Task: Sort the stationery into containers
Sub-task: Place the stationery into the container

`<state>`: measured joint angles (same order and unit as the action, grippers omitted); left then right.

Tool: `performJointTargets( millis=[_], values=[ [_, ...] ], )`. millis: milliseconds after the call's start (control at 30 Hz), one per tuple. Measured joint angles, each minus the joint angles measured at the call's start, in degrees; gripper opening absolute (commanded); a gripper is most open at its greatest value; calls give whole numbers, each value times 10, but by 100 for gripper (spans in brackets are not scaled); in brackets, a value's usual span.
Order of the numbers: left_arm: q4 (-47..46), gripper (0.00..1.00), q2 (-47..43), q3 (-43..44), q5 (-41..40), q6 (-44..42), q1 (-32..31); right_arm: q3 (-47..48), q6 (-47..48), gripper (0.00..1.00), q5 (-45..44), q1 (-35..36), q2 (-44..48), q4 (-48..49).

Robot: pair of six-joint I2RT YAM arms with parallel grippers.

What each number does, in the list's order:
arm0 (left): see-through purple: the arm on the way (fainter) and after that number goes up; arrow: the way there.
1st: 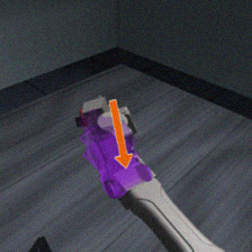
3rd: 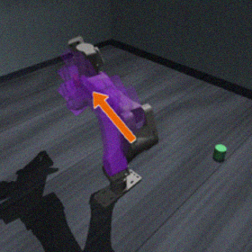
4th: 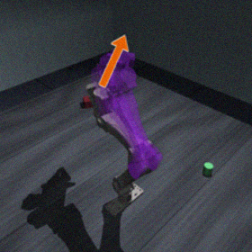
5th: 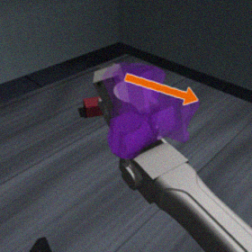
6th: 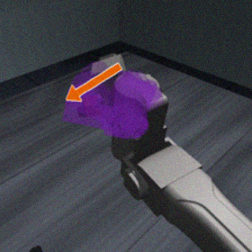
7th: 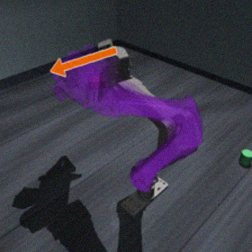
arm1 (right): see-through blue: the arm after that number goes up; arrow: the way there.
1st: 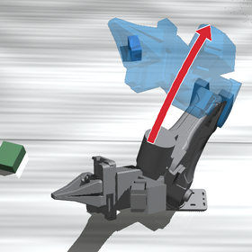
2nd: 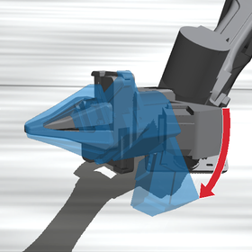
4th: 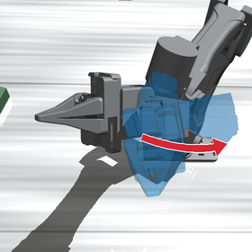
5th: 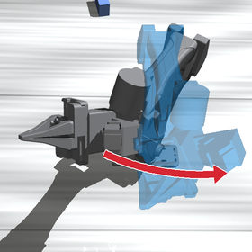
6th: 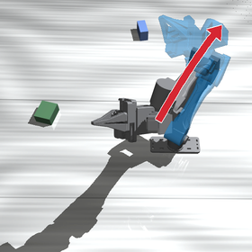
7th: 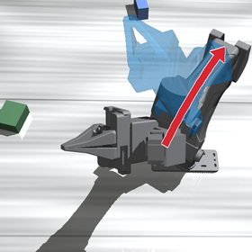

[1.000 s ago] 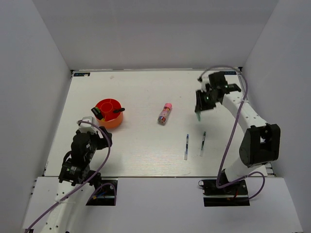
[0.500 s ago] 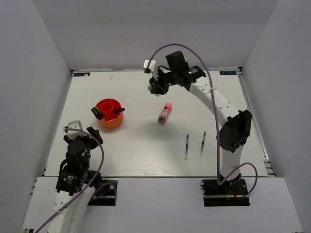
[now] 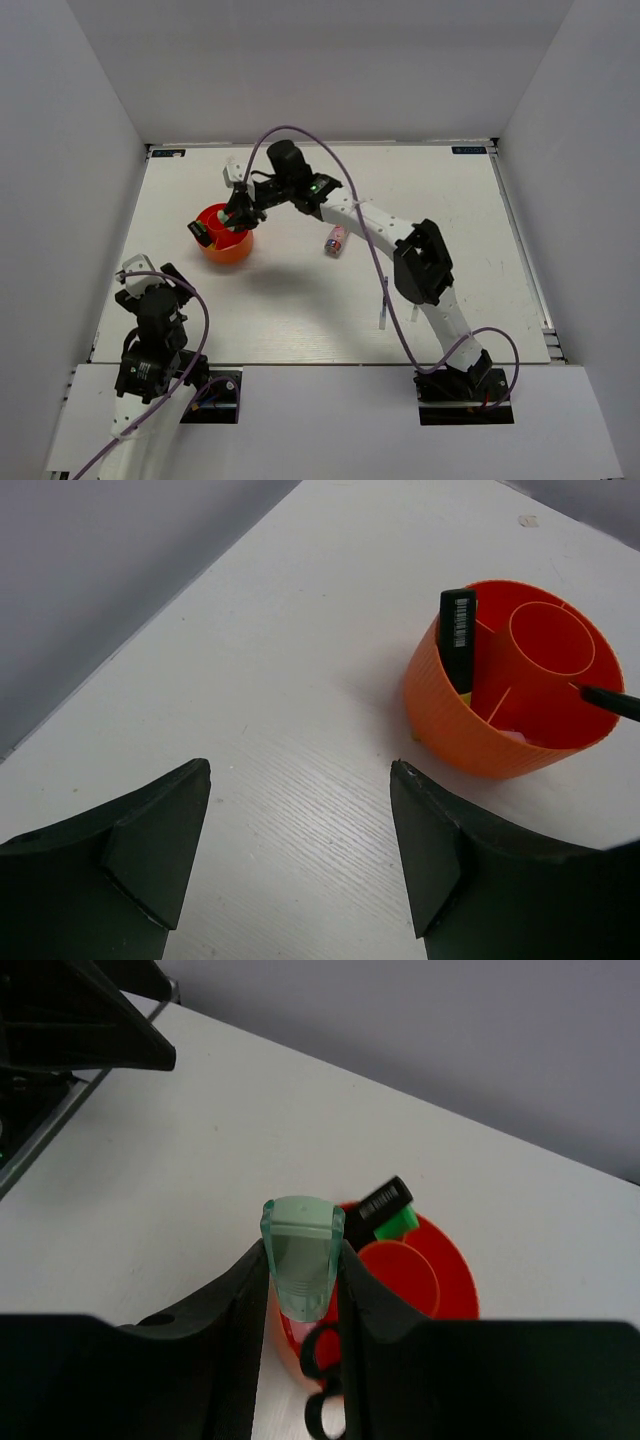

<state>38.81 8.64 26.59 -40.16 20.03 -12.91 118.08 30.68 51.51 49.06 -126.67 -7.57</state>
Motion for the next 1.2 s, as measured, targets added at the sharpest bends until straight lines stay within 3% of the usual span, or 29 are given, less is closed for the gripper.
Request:
performJointTargets(
  millis=[367,1200],
  values=[
    [2,82,-14,0,-14,1,0,15,-67,0,12,52,-63,108],
    [2,82,-20,0,-14,2,0,1,-2,0,-68,46,-97,93]
  ],
)
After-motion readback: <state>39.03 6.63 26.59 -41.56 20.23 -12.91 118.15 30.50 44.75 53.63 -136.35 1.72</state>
